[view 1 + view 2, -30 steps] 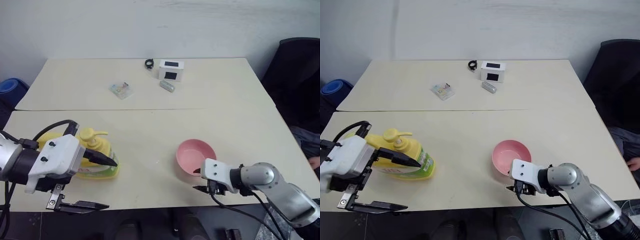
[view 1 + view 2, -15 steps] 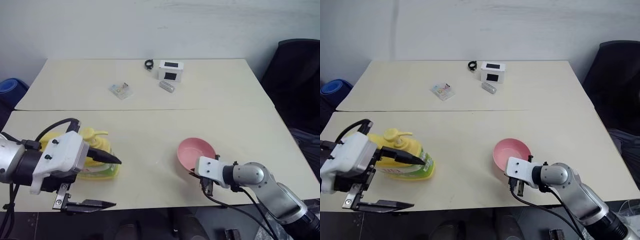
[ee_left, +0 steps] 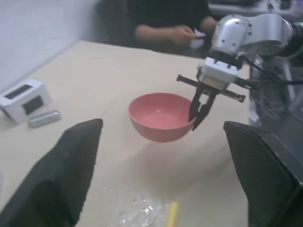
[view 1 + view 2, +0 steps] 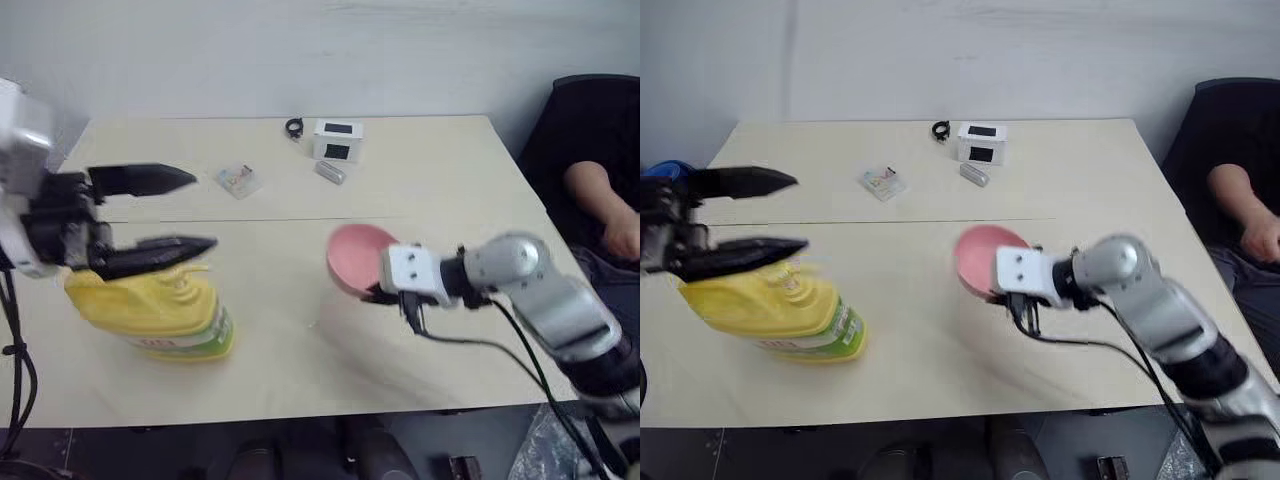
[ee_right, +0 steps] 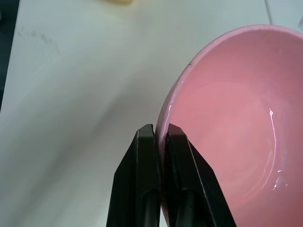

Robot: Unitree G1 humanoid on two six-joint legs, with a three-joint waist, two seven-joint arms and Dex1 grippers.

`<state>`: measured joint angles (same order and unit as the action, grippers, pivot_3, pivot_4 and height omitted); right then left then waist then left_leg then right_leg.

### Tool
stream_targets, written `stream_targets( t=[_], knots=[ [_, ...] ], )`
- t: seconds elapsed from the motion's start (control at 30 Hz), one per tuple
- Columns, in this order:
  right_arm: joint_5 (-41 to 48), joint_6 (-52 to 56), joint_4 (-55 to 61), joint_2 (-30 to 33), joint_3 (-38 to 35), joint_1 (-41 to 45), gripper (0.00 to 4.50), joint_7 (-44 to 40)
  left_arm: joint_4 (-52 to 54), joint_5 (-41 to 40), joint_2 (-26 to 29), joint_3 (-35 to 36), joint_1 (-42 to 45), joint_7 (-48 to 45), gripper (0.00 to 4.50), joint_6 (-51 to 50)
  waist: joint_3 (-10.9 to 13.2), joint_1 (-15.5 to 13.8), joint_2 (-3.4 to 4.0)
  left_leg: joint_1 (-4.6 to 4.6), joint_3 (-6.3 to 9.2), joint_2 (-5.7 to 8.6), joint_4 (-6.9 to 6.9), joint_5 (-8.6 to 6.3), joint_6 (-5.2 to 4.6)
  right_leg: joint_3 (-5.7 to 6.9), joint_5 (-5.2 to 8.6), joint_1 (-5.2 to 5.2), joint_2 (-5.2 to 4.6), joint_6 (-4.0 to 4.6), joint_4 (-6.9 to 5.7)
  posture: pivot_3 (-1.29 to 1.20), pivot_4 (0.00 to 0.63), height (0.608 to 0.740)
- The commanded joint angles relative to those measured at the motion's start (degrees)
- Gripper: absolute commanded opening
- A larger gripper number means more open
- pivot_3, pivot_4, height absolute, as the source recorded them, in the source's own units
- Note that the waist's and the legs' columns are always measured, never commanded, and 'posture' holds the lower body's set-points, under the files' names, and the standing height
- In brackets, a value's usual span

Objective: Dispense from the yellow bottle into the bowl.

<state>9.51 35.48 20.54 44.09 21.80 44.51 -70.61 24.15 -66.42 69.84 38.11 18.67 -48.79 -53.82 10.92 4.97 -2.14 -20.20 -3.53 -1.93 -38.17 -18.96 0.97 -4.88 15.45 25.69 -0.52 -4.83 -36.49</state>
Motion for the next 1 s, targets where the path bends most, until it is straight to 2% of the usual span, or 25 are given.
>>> stream_targets(
  t=[0.03, 0.27, 0.37, 0.47, 0.67, 1.0],
  knots=[
    [-0.63, -1.50, -3.27, -3.65, 4.69, 5.67, 0.00, -3.46, 0.08, 1.88, 0.27, 5.15, -2.22, -1.91, 3.05, -0.04, 0.00, -0.08, -0.01, -0.03, 0.02, -0.04, 0.00, -0.01, 0.01, 0.05, 0.03, 0.01, 0.00, 0.05, -0.01, 0.00, 0.150, 0.740],
    [-3.38, -6.73, -11.05, -11.55, 10.37, 14.43, 0.00, -6.34, 4.44, 3.61, -1.02, 9.12, -8.26, -3.88, 0.90, 0.03, 0.00, -0.06, 0.00, -0.28, -0.08, -0.01, -0.09, -0.02, 0.05, 0.00, 0.03, 0.33, -0.16, 0.06, -0.17, 0.00, 0.150, 0.740],
    [-3.80, -8.34, -13.67, -14.78, 11.35, 17.11, 0.00, -7.19, 5.41, 4.41, -2.07, 10.46, -10.53, -3.68, 0.12, -0.09, 0.00, 0.07, -0.01, -0.28, -0.08, -0.02, -0.11, -0.02, 0.06, 0.01, 0.03, 0.34, -0.16, 0.06, -0.22, 0.00, 0.150, 0.740],
    [-4.39, -10.39, -16.49, -17.38, 11.83, 20.11, 0.00, -8.60, 6.31, 6.54, -2.68, 11.24, -13.39, -5.10, 0.04, 0.88, 0.00, 0.18, -0.01, -0.27, -0.13, -0.03, -0.13, 0.01, 0.11, -0.05, 0.04, 0.48, -0.14, 0.08, -0.44, 0.00, 0.150, 0.740],
    [-5.20, -15.14, -17.78, -18.73, 12.73, 23.41, 0.00, -12.93, 7.24, 11.63, -4.04, 10.94, -17.80, -7.70, 0.04, 4.35, -0.01, 0.19, -0.01, -0.34, -0.12, -0.03, -0.11, 0.12, 0.30, -0.02, 0.09, 0.69, -0.11, 0.18, -0.66, 0.00, 0.150, 0.740],
    [-8.02, -21.95, -24.41, -22.99, 12.85, 28.51, 0.00, -14.73, 6.67, 13.58, -4.82, 10.02, -17.19, -7.35, 0.04, 6.95, -0.01, 1.29, -0.02, -0.37, -0.12, -0.11, -0.10, 0.11, 0.30, -0.04, 0.11, 0.77, -0.17, 0.21, -0.74, 0.00, 0.150, 0.740]
  ],
)
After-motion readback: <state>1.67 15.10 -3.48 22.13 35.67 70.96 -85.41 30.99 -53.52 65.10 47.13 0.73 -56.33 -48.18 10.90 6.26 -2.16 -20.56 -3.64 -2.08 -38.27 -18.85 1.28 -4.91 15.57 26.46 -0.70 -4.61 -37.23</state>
